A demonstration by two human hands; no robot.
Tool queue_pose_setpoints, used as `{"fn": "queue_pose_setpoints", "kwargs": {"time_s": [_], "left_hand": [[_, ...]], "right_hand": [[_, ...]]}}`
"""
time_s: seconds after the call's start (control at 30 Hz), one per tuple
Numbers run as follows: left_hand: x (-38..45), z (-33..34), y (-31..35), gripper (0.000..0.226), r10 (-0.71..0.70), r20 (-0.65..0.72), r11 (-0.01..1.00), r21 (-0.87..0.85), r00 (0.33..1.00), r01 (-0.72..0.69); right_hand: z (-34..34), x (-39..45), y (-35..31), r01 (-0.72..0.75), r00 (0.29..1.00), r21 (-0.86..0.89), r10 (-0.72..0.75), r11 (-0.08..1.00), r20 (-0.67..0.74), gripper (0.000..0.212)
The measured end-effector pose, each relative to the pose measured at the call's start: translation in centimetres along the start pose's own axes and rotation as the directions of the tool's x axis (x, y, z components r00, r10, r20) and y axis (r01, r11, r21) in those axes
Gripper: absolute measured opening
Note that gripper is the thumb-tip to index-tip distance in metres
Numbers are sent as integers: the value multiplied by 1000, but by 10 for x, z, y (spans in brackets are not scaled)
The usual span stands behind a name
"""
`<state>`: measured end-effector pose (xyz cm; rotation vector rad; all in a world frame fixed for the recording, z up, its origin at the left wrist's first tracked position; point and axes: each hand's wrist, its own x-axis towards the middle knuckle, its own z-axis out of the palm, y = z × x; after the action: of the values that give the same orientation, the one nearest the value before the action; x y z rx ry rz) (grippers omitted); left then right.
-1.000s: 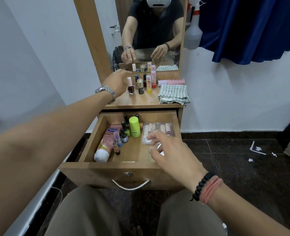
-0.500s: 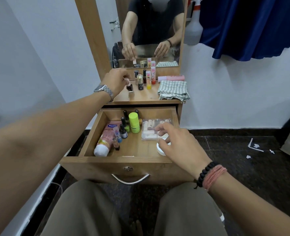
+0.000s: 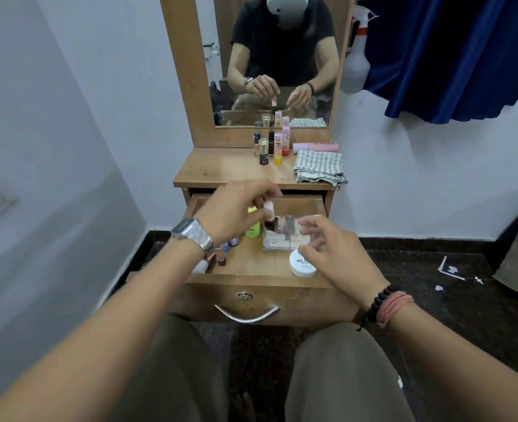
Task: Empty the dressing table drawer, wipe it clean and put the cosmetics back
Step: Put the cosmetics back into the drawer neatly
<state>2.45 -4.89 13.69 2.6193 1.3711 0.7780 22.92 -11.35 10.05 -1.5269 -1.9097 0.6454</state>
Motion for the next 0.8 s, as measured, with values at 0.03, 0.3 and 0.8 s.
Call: {"fn": "queue_pose_setpoints", "kwargs": {"time_s": [0.03, 0.3, 0.8], "left_hand": [[-8, 4, 4, 29, -9, 2, 1000, -19, 1000, 9], [-35, 23, 7, 25, -91, -74, 958, -280, 993, 67], [-61, 34, -63, 26, -665, -167, 733, -332, 728, 594]], "right_hand": [[3, 0, -1, -2, 1000, 1, 2, 1000, -5, 34], [44, 24, -17, 22, 999, 43, -20, 999, -47, 20], [106, 101, -24, 7, 985, -216, 30, 976, 169, 11]]}}
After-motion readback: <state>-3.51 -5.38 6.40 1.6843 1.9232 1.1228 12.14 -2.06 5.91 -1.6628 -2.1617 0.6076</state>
